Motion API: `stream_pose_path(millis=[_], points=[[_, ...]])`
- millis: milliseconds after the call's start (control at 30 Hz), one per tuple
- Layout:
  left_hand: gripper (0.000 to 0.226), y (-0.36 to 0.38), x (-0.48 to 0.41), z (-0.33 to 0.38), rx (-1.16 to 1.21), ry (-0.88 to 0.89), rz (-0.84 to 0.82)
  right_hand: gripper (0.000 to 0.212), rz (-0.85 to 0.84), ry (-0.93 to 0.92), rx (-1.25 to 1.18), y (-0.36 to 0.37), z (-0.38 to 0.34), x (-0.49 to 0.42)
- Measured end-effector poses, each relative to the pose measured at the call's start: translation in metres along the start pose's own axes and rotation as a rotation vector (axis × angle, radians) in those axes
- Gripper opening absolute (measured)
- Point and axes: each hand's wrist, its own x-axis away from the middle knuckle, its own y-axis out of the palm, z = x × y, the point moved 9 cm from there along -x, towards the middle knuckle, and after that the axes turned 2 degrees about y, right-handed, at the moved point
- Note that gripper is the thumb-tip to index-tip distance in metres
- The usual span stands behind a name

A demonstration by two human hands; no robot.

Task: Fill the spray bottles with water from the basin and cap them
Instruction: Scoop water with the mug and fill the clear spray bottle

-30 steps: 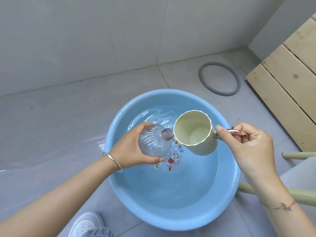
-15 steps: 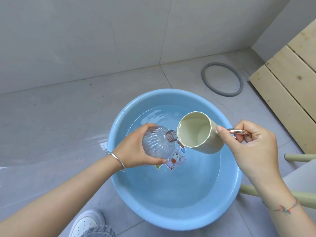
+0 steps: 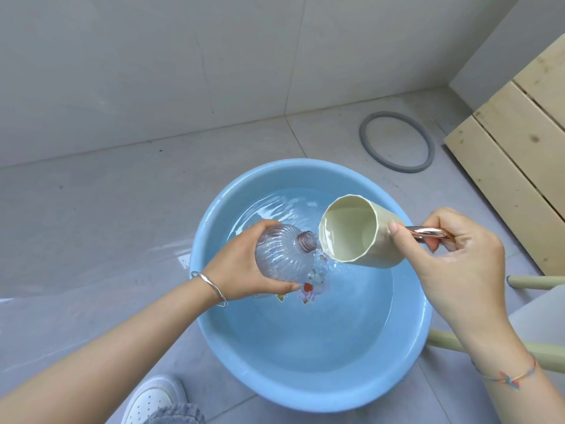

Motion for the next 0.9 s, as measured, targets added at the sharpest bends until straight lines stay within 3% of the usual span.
stream_pose_path(millis=[900], points=[[0.096, 0.005, 0.0, -0.002, 0.031, -0.017, 0.016, 0.036, 0.058, -0.241, 0.146, -0.005, -0.035, -0.001]])
